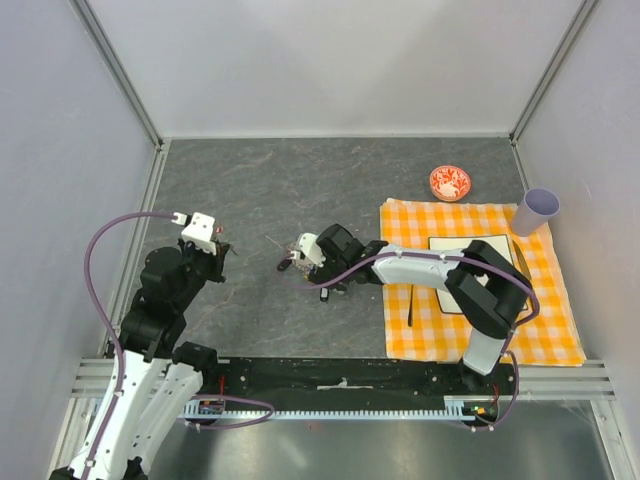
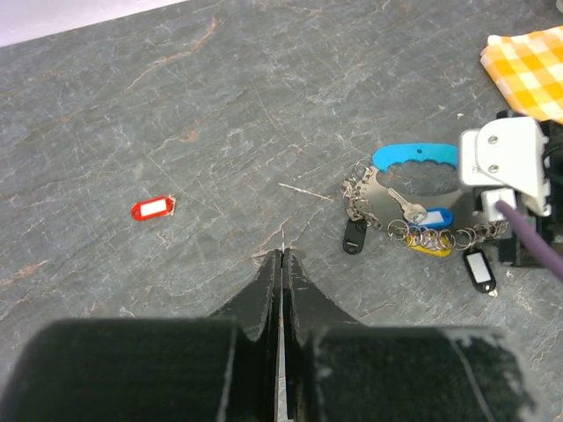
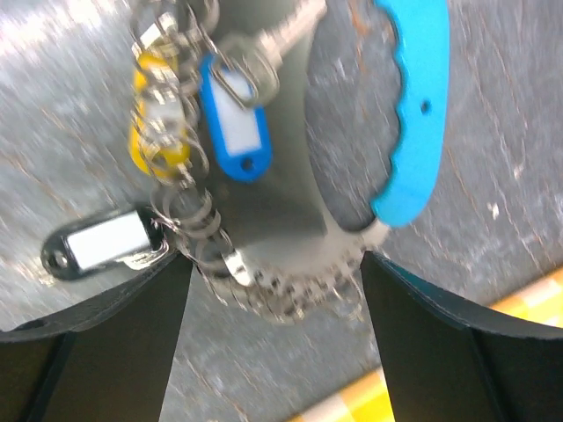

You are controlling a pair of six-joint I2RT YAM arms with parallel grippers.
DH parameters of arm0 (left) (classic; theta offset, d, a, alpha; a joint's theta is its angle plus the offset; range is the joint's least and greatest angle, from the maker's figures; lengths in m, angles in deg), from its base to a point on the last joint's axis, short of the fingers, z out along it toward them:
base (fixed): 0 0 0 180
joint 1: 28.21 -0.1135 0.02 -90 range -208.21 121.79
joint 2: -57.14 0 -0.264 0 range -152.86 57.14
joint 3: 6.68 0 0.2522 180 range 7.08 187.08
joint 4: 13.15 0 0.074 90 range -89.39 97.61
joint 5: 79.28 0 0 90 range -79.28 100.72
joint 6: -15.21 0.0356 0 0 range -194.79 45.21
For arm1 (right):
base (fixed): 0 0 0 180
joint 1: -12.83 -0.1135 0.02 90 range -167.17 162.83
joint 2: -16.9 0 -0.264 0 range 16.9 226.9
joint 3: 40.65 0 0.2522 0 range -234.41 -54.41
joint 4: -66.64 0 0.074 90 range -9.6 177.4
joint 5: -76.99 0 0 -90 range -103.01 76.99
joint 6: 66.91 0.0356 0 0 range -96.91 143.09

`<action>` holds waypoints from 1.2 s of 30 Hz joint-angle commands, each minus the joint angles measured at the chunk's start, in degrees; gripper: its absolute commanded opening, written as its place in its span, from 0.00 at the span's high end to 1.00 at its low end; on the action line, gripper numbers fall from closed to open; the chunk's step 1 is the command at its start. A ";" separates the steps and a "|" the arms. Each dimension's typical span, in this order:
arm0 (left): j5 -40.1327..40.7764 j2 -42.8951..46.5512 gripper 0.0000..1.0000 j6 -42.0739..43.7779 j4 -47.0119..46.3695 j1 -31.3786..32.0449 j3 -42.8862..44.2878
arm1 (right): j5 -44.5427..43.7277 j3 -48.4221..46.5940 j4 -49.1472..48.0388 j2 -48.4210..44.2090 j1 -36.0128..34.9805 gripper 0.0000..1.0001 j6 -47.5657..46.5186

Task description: Put the keys on the keyring

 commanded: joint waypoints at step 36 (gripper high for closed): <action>0.20 1.99 0.98 -1.75 -1.95 -0.02 -0.57 | 13.83 0.75 -2.42 -0.93 8.64 0.57 16.86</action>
